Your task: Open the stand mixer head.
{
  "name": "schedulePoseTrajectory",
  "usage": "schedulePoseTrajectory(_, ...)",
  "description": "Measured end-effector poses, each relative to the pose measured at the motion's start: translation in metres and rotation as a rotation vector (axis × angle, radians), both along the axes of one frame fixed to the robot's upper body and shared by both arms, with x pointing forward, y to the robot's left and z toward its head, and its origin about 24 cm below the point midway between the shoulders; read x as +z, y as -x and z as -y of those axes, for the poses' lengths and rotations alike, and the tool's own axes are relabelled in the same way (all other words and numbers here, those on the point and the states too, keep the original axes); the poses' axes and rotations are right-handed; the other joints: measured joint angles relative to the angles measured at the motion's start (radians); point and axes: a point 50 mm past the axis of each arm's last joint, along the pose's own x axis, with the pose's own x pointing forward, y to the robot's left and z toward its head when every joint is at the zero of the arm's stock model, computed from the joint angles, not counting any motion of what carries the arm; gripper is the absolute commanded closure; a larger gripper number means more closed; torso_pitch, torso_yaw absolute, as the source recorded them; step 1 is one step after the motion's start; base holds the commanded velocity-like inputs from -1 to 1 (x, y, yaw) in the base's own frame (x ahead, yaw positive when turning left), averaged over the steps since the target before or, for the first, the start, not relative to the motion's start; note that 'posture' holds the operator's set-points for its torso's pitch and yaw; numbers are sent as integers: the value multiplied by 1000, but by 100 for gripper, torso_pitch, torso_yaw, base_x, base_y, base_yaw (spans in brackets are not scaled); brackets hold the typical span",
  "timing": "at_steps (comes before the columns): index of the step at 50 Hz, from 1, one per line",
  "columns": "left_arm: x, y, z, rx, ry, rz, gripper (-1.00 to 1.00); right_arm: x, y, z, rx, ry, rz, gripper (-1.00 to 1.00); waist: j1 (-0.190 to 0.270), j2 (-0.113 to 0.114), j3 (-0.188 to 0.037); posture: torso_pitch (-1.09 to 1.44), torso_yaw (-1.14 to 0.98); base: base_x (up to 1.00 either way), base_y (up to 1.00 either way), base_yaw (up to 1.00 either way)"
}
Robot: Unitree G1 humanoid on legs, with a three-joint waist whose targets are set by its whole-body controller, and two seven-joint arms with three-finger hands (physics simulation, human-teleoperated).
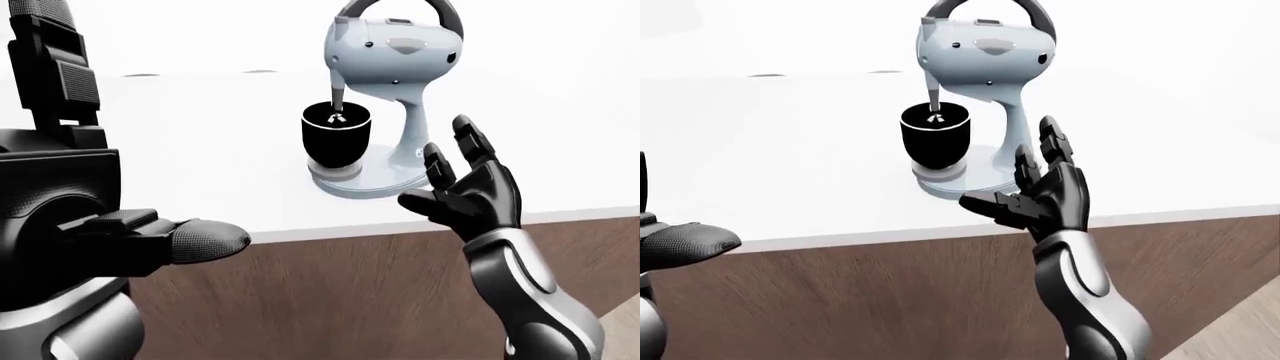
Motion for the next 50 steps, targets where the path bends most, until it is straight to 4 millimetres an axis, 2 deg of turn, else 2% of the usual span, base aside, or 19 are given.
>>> schedulePoseTrajectory(8, -1, 0, 0, 1, 0, 0, -98, -9, -5, 1, -8, 7, -23, -100, 0, 1, -1, -19, 0, 0, 0, 0)
schedulePoseTrajectory(50, -2, -1, 1, -4, 1, -5, -98, -21, -22, 2, -16, 30, -36, -100, -1, 4, -5, -19, 0, 0, 0, 0)
